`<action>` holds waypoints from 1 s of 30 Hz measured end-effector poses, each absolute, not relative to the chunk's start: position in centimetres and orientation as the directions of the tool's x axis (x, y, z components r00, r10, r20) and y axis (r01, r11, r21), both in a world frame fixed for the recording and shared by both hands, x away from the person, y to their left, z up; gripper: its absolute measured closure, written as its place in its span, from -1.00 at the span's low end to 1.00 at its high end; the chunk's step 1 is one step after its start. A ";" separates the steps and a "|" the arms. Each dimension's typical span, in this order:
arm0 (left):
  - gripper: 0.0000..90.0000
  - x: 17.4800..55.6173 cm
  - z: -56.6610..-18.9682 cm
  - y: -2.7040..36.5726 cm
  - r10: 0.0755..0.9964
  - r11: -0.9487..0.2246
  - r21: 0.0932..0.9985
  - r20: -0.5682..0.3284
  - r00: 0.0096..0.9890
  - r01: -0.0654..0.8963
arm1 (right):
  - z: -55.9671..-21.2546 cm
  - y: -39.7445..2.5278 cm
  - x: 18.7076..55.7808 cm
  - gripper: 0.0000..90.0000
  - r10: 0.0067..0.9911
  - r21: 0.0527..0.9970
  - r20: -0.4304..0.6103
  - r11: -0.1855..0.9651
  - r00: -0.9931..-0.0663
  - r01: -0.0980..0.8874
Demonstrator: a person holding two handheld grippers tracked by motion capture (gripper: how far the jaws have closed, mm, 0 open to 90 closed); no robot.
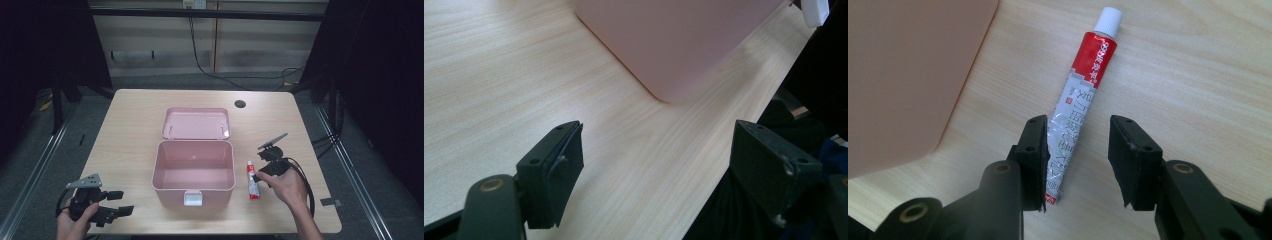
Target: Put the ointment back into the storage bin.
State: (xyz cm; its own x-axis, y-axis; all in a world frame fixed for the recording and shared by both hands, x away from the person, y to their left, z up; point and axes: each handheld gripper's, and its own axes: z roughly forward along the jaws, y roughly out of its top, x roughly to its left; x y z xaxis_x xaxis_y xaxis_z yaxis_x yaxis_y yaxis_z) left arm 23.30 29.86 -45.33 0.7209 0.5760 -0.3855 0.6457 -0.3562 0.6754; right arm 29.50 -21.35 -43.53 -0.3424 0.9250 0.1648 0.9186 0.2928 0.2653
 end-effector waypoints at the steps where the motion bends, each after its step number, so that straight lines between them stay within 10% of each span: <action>1: -0.52 23.3 -45.3 29.9 0.578 -0.357 0.676 -0.382 0.721 0.644 | -43.5 -21.3 29.6 0.34 0.925 0.254 0.167 0.295 -0.342 0.921; 30: -0.52 23.3 -45.3 29.9 0.577 -0.353 0.676 -0.386 0.719 0.647 | -45.9 -19.2 33.4 0.34 0.946 0.054 0.158 0.278 -0.283 0.959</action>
